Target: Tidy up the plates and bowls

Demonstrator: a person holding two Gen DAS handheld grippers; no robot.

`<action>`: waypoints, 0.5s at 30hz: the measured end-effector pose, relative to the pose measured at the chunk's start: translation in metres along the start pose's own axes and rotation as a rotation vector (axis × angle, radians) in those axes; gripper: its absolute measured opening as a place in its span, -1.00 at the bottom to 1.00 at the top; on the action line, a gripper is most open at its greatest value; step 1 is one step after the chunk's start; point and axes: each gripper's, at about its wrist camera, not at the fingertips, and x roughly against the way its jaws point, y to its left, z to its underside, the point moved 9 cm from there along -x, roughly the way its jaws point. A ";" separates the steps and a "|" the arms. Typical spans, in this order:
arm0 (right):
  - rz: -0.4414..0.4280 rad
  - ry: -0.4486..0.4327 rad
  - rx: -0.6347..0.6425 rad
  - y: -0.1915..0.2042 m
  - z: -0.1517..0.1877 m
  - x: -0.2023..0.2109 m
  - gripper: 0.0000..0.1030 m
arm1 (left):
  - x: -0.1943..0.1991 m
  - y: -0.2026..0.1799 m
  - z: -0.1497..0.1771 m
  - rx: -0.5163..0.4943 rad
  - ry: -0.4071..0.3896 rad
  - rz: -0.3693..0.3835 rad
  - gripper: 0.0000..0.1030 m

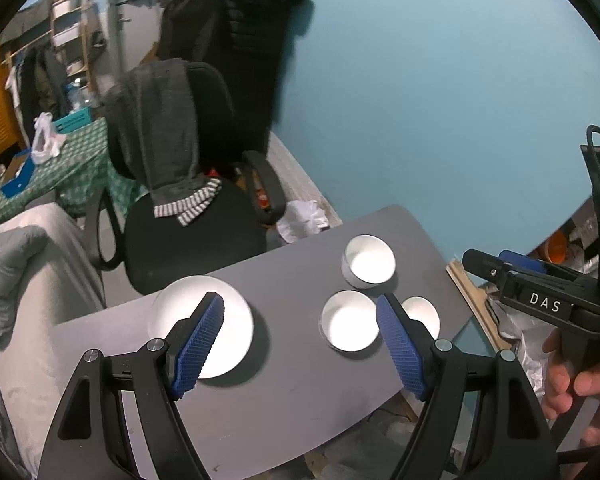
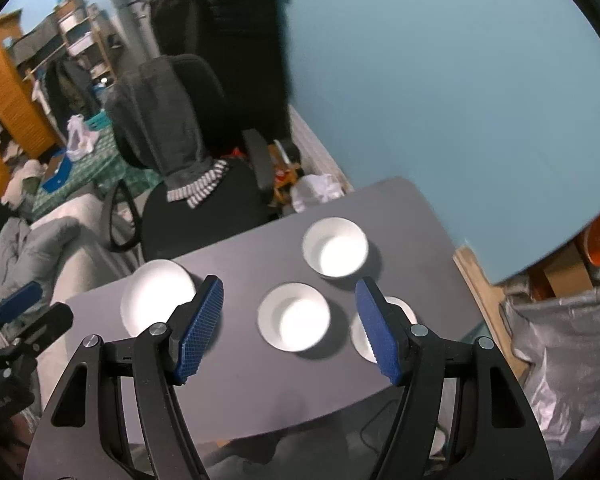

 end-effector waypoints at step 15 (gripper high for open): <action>0.058 0.028 -0.105 -0.063 0.008 0.001 0.32 | -0.031 -0.061 -0.007 -0.097 0.056 0.069 0.55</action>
